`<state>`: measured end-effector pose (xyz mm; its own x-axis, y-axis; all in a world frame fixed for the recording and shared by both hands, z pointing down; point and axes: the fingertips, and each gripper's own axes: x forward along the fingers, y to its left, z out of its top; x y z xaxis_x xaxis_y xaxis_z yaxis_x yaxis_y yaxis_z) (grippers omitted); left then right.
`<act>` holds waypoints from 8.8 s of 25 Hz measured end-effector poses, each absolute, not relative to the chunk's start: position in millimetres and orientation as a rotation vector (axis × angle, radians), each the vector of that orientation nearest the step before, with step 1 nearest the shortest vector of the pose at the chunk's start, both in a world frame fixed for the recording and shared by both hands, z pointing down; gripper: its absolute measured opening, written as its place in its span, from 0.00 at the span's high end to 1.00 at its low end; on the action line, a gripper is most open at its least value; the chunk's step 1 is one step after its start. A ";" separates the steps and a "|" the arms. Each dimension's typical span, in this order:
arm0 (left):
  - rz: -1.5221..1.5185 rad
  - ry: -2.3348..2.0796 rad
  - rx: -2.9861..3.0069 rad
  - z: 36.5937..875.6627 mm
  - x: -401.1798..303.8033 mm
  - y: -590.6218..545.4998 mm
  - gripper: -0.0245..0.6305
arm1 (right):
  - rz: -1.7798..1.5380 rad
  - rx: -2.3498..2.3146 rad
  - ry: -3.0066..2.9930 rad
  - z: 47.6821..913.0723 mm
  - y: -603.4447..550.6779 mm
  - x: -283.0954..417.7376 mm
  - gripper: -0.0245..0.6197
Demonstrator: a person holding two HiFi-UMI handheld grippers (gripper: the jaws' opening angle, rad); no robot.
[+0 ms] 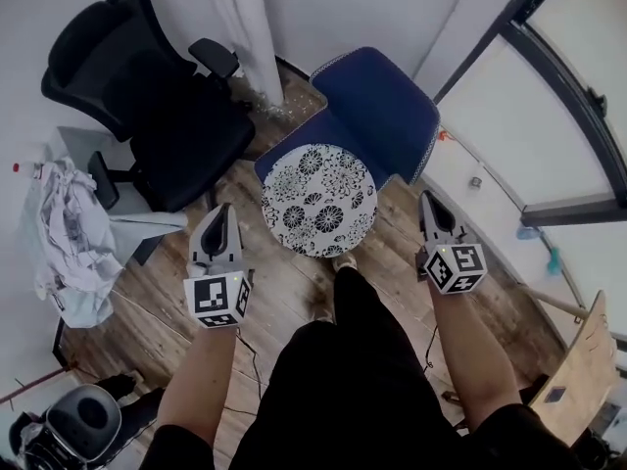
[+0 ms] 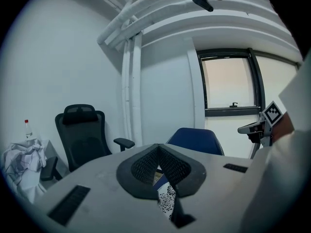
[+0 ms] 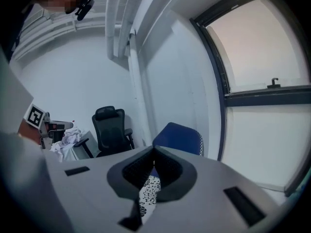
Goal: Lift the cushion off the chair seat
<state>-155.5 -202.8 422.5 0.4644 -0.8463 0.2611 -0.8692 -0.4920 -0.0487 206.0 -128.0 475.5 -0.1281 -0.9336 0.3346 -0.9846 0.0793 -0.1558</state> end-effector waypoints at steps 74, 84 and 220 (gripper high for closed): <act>0.615 -1.264 2.565 745.5 -20.1 -270.4 0.96 | 1.279 1.604 -2.142 898.3 -157.7 191.8 0.46; 0.628 -1.271 2.534 757.4 -27.8 -265.6 0.96 | 1.303 1.553 -2.143 902.6 -162.3 178.8 0.70; 0.071 -1.920 2.712 181.0 -163.2 -309.0 0.96 | 0.262 1.595 -2.809 191.9 -321.4 130.3 0.90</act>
